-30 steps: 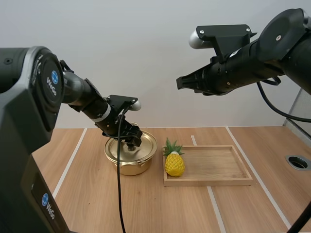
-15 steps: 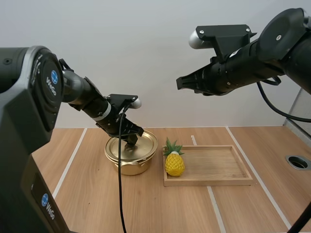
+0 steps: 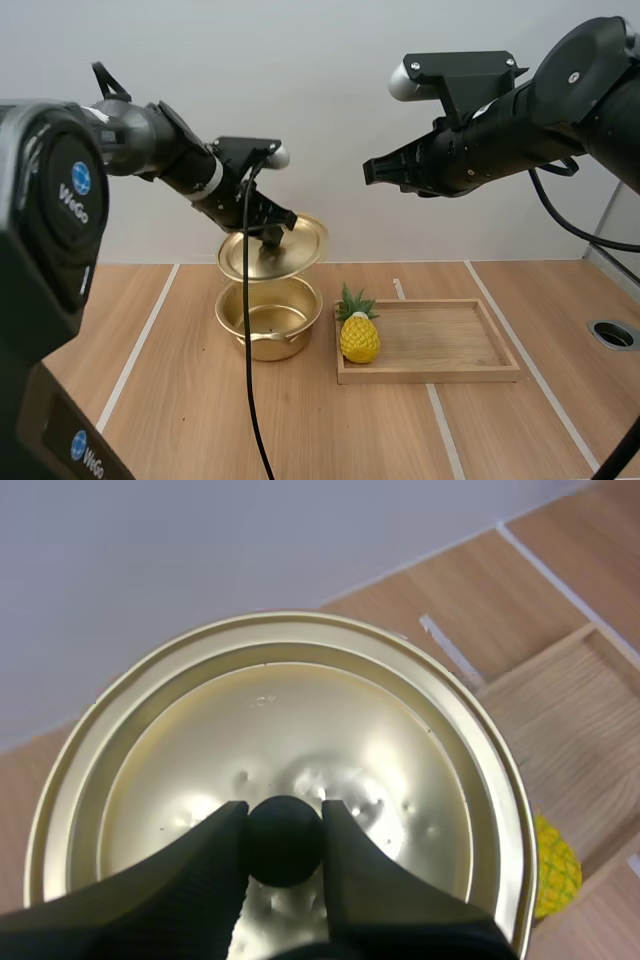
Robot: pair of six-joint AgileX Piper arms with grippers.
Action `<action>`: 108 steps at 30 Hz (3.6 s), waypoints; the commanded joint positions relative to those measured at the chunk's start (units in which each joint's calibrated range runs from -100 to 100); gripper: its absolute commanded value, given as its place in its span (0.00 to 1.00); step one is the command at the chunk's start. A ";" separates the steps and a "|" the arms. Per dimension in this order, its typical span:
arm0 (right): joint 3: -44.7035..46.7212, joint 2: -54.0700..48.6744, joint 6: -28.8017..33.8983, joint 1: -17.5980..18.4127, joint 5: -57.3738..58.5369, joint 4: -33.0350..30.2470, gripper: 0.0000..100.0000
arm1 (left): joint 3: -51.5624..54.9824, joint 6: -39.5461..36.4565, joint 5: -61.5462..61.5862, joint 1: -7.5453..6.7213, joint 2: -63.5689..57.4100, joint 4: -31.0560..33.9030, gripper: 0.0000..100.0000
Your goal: Open the pot, put the pineapple inside, and close it
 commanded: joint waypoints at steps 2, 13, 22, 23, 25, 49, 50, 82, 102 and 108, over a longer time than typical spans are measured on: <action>-0.44 -0.21 -0.37 0.07 1.54 0.17 0.00 | -2.39 -1.80 -4.16 0.06 -4.91 -0.28 0.00; -0.44 -0.21 -1.07 0.07 3.41 0.27 0.00 | -3.00 -2.08 -21.50 0.06 -18.39 -0.24 0.00; -0.44 -0.21 -1.07 0.07 3.59 0.28 0.00 | -3.00 -2.08 -31.79 0.06 -26.72 -0.24 0.00; -0.44 -0.21 -1.20 0.07 3.83 0.38 0.00 | -3.00 -2.08 -32.73 0.06 -27.76 -0.24 0.00; -0.44 -0.21 -1.55 0.07 4.31 0.55 0.00 | -3.00 -2.30 -34.84 0.06 -29.64 -0.24 0.00; -0.44 -0.21 -4.65 0.07 5.38 4.93 0.00 | -3.00 -9.16 -46.35 2.85 -43.72 -0.13 0.00; -0.44 -0.21 -4.65 0.07 5.38 5.05 0.00 | -3.00 -9.16 -46.02 3.15 -43.72 0.00 0.00; -0.44 13.17 -12.66 0.07 4.02 10.94 0.00 | -3.00 -9.16 -45.78 3.56 -43.72 0.92 0.00; 5.71 22.14 -15.27 2.41 0.47 10.94 0.00 | -3.00 -9.16 -45.78 3.56 -43.72 1.03 0.00; 10.50 22.42 -15.27 4.30 -6.33 10.64 0.00 | -3.00 -9.16 -45.78 3.56 -43.72 1.03 0.00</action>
